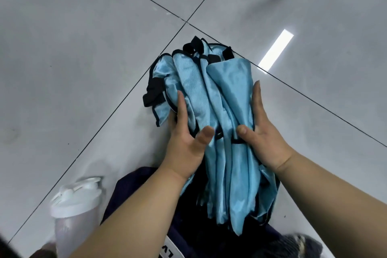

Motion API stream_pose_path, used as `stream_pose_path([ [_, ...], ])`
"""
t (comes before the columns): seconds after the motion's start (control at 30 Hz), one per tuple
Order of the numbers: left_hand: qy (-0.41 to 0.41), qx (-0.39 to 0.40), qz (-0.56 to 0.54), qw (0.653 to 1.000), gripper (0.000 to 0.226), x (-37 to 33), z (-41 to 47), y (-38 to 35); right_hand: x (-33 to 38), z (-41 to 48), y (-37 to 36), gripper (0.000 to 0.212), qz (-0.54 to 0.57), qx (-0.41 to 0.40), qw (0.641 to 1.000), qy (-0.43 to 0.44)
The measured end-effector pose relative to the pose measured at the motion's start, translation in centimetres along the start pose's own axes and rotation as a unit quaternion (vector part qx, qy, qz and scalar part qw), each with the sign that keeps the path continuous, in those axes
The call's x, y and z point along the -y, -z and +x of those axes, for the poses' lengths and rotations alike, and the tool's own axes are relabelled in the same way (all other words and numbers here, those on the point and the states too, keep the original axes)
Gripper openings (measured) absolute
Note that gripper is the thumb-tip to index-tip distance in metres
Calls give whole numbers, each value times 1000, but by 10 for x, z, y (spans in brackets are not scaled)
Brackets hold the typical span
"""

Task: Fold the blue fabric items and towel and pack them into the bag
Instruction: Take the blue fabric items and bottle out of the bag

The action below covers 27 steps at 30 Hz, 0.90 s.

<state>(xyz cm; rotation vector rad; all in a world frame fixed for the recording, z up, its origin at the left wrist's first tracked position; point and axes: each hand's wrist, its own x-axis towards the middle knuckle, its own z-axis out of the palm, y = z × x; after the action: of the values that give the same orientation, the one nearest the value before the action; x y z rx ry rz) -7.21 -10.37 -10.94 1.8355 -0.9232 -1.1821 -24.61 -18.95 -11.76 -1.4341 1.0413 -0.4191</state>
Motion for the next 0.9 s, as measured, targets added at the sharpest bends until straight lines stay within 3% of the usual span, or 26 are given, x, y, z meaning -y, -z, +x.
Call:
stream_pose_path([
  [0.13,-20,5,-5,1000,112,-16,1,-5,14,-3,-8,125,25,5,1000,-8],
  [0.3,-32,15,31,999,89,-45,2,6,38,-13,-6,123,36,-4,999,18],
  [0.43,-48,34,68,996,88,-94,-13,28,84,-29,-3,121,41,-21,999,21],
  [0.73,-35,55,48,997,88,-243,-78,116,262,-69,13,116,6,-11,998,62],
  [0.9,-24,11,49,998,62,-353,-120,195,401,-84,7,106,-23,11,996,88],
])
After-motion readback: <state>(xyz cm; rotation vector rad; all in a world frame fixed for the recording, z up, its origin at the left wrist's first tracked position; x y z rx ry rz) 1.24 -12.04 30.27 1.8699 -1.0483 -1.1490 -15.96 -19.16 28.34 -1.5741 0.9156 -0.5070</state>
